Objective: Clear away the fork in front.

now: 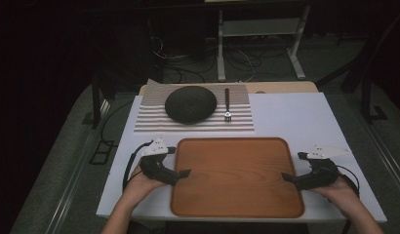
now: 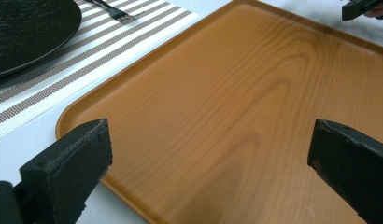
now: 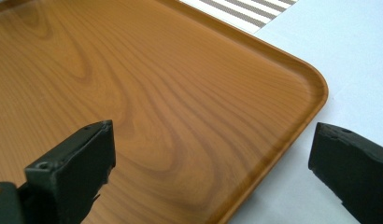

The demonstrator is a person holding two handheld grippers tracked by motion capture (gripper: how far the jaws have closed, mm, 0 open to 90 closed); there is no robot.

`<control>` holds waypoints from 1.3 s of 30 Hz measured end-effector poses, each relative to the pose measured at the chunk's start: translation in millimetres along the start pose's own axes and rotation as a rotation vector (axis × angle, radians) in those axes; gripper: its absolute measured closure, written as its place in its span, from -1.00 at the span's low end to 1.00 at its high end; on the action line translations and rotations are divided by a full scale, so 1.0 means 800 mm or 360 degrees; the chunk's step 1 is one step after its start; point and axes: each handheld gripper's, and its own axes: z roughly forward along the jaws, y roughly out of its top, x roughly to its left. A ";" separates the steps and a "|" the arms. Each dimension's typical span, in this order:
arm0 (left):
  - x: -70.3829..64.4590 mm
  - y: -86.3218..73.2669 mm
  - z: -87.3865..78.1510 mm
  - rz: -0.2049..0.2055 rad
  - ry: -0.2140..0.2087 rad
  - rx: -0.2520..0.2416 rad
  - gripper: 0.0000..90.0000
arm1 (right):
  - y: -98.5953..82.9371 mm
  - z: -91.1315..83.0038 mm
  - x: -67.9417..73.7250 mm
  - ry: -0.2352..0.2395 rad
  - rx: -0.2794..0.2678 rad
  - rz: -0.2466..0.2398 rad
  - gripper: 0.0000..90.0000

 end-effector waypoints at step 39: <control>0.001 -0.006 0.001 -0.0017 0.0010 -0.0008 -1.00 | 0.043 0.034 -0.017 0.0004 0.0046 0.0109 -0.99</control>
